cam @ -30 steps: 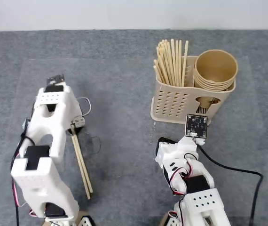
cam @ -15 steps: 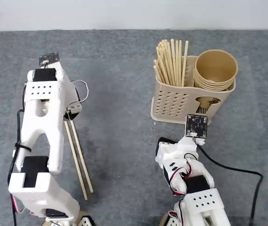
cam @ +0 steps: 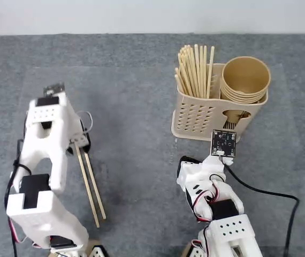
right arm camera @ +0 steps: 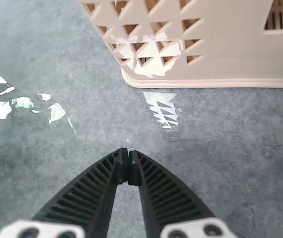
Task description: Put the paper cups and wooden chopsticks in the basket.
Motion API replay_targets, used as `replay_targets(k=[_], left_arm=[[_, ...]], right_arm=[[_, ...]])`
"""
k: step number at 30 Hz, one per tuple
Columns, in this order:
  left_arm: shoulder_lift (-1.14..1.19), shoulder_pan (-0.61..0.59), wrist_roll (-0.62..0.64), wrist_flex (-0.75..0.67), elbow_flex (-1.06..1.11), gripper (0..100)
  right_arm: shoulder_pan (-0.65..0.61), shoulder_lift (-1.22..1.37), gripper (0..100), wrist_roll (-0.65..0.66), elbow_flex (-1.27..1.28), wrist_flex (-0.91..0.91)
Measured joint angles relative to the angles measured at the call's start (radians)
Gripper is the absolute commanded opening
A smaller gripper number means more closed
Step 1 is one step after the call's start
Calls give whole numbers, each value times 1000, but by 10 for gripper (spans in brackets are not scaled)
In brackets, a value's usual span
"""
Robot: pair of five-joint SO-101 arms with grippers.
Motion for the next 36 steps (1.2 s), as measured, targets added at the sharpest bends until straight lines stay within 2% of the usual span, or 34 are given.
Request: replay_targets(k=[4,9,12,18,27,36], left_arm=[[-3,-2,-6,-153,137,137],[-6,0,-6,-210,180,120],[25,5,-6,-199,152,5],[86,11,-2,-164,64,12],[77,51,49,-135,57,12],[-143,92,94,-48,74,12]], right_arm=[[0,0,8,0,0,0],[0,0,8,0,0,0],[0,0,8,0,0,0],[0,0,8,0,0,0],[0,0,9,0,0,0],[0,0,9,0,0,0]])
